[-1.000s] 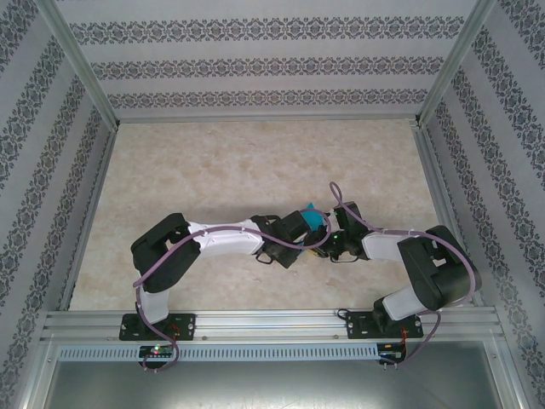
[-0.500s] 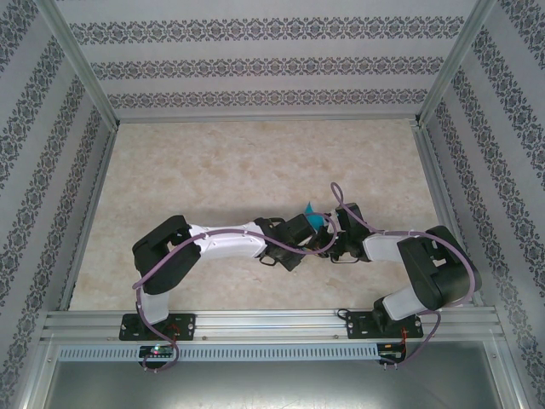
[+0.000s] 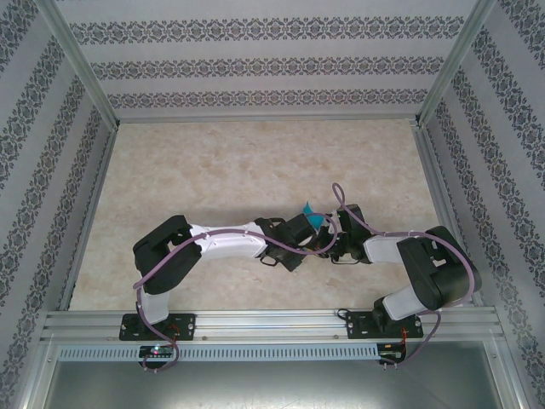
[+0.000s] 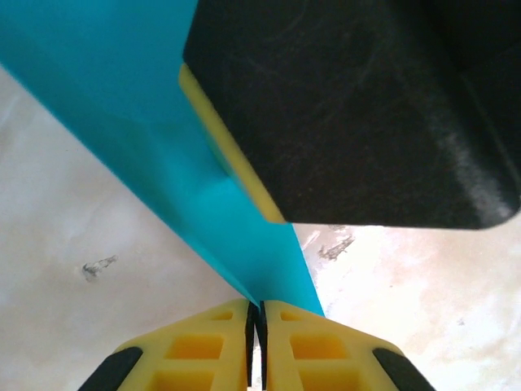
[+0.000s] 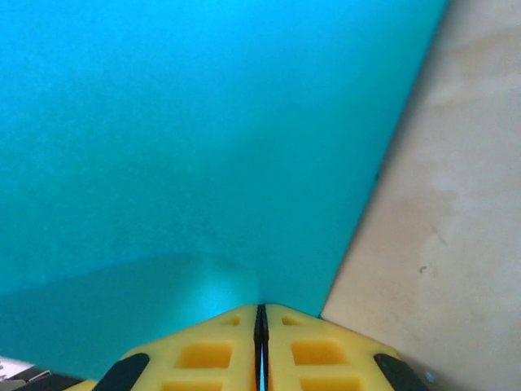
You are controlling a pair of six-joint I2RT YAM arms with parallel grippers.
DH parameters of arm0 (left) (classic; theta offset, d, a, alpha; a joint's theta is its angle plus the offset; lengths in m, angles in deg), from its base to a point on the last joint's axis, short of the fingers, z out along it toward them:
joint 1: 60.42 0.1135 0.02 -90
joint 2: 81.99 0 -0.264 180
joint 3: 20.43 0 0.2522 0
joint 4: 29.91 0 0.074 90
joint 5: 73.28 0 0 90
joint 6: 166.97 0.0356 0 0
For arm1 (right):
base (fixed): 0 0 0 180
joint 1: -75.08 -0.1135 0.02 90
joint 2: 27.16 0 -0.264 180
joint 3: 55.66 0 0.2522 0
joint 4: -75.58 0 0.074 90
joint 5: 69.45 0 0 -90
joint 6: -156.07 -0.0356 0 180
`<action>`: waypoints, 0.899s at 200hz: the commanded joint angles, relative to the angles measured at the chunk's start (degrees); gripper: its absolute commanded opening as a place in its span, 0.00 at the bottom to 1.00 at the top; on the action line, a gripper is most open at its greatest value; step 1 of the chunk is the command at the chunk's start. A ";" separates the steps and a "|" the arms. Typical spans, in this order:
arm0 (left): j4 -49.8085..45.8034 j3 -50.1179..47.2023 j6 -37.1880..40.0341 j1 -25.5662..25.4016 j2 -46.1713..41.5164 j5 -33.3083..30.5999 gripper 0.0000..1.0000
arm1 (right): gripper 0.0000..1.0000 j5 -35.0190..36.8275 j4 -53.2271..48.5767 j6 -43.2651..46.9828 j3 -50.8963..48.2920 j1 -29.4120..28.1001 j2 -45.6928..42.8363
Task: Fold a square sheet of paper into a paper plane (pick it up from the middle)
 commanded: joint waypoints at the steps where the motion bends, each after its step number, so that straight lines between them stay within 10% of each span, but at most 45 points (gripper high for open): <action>1: 3.18 -0.08 -0.72 -0.19 -0.43 2.55 0.15 | 0.11 2.42 1.15 -0.27 -1.50 -0.66 2.37; 180: 4.68 -5.38 -10.49 7.62 -9.43 10.94 0.47 | 0.08 3.84 -1.75 2.13 -1.06 -0.60 3.89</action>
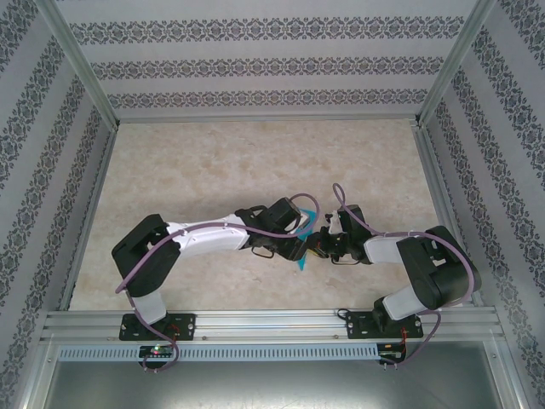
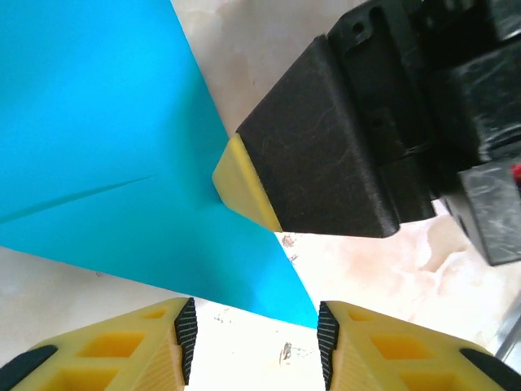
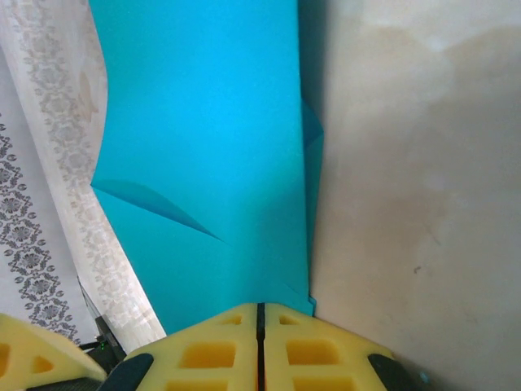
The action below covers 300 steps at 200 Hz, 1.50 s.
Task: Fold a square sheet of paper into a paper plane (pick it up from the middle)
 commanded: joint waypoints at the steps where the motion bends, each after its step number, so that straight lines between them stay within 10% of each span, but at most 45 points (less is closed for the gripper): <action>1: -1.65 -0.68 -2.74 1.50 -2.00 -1.31 0.47 | 0.08 3.96 -2.23 1.88 -0.73 -0.82 3.57; 143: 20.03 -14.17 -24.67 5.09 -4.02 -3.75 0.25 | 0.08 3.26 -1.84 1.93 -0.87 -0.52 2.88; 300: 22.55 -13.65 -28.75 5.63 -0.98 -2.96 0.40 | 0.07 2.38 0.06 2.12 -1.22 0.09 4.76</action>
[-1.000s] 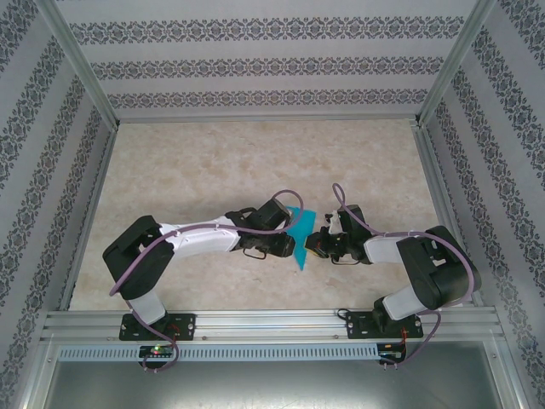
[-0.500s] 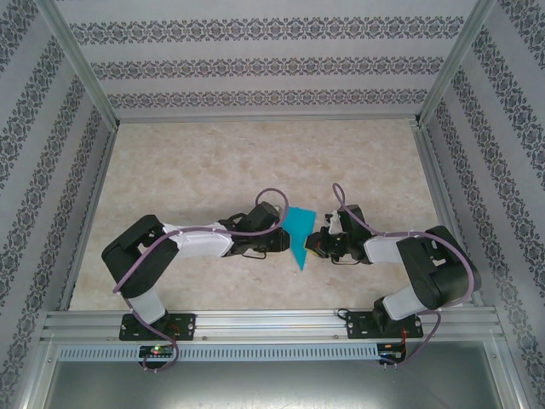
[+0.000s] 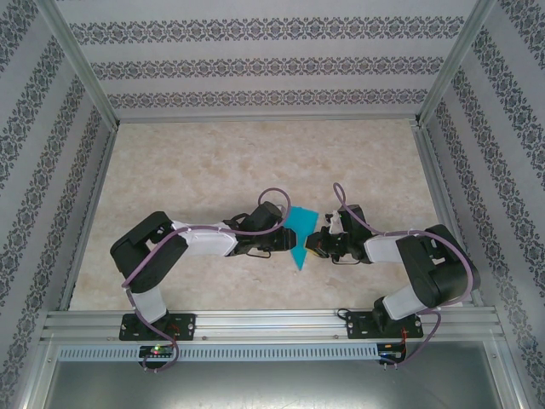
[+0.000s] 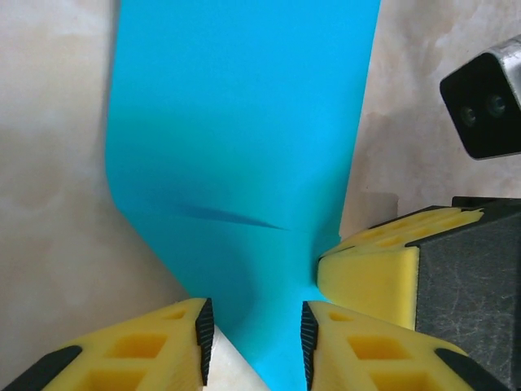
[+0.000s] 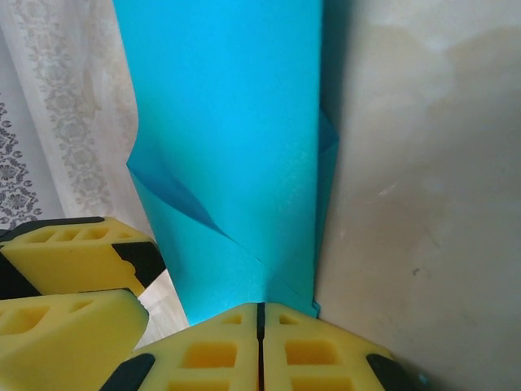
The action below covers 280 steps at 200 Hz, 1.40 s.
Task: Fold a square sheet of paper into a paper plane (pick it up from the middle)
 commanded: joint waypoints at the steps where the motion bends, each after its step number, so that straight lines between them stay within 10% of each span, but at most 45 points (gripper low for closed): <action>1: -3.01 0.85 -0.56 0.82 -1.95 -2.40 0.40 | 0.07 3.95 -0.45 1.72 -1.22 -0.68 3.92; 61: -0.99 1.75 -1.20 1.24 -0.20 -1.35 0.42 | 0.07 3.51 0.30 1.71 -1.22 -0.53 4.45; 144: -2.09 3.99 0.35 1.60 0.92 -0.24 0.14 | 0.07 3.20 0.39 1.90 -1.22 -0.25 4.45; 280: -4.76 9.87 2.01 0.39 4.80 5.02 0.11 | 0.07 3.41 0.23 1.81 -1.22 -0.24 4.00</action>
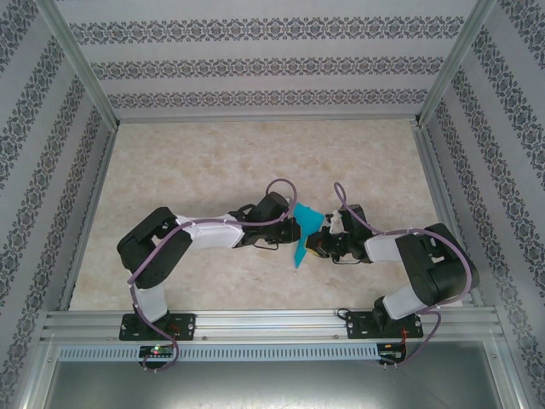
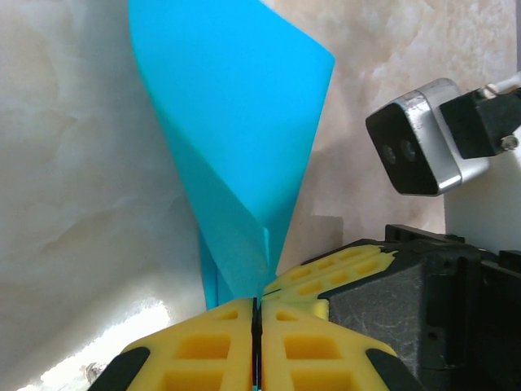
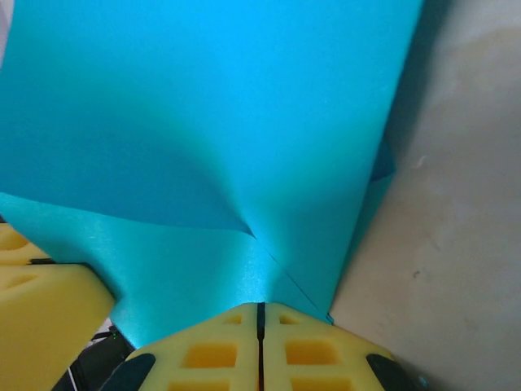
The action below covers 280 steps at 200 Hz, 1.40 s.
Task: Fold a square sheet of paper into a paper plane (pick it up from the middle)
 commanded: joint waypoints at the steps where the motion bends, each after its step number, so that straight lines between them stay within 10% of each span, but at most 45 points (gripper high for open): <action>1: -2.09 2.34 1.74 -0.30 1.54 1.37 0.11 | 0.07 4.79 -0.41 1.79 -1.19 -0.93 3.37; 188: -3.30 3.88 3.76 -1.09 2.69 0.93 0.12 | 0.08 5.20 -3.19 1.71 -0.45 -0.08 -1.02; 280: -7.70 3.85 7.19 -0.83 -1.35 -2.77 0.29 | 0.08 5.40 -3.04 2.40 -0.85 0.47 0.08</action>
